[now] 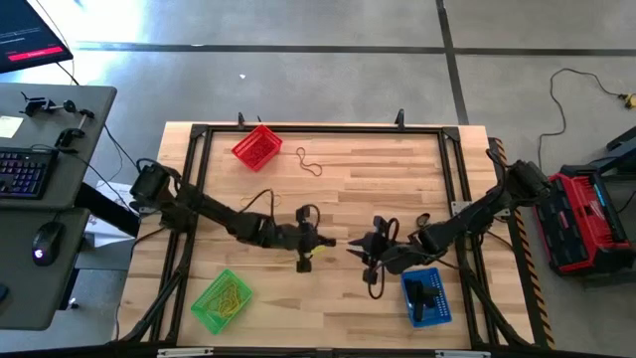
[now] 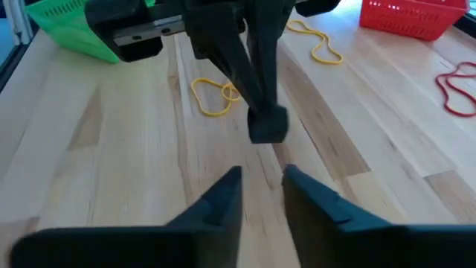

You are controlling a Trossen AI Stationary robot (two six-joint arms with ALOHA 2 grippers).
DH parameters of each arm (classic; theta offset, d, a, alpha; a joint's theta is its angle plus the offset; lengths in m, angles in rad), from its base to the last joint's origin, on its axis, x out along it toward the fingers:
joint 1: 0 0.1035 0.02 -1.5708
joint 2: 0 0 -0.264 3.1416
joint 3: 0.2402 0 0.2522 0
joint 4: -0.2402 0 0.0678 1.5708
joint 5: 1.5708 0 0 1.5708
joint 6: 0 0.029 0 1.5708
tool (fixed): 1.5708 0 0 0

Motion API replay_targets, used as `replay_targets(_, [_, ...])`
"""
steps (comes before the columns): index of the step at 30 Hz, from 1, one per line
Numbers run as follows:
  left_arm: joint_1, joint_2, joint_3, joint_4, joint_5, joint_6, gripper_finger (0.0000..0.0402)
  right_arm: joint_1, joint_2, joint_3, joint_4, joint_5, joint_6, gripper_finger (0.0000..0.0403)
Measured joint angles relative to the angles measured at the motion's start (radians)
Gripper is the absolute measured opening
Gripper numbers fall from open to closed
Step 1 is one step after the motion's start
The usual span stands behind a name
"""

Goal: Sort rubber bands into baskets
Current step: Put the black rubber band into the blue basket

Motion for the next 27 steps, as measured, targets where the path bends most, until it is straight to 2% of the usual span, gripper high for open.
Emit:
replay_targets(6, [0.015, 0.0, 0.003, 0.065, 0.014, -0.004, 0.0, -0.018, 0.0, 0.0, 0.0, 0.0, 0.005, 0.015])
replay_targets(13, [0.011, 0.021, 0.064, 0.049, 0.016, 0.006, 0.0, -0.043, 0.0, 0.0, 0.034, -0.01, -0.002, 0.0165])
replay_targets(21, [0.011, 0.07, 0.101, 0.05, 0.024, 0.012, 0.0, -0.043, 0.0, 0.0, 0.05, -0.053, -0.028, 0.0153])
replay_targets(27, [0.005, 0.092, 0.116, 0.053, 0.042, -0.003, 0.0, -0.043, 0.0, 0.0, 0.05, -0.057, -0.039, 0.0088])
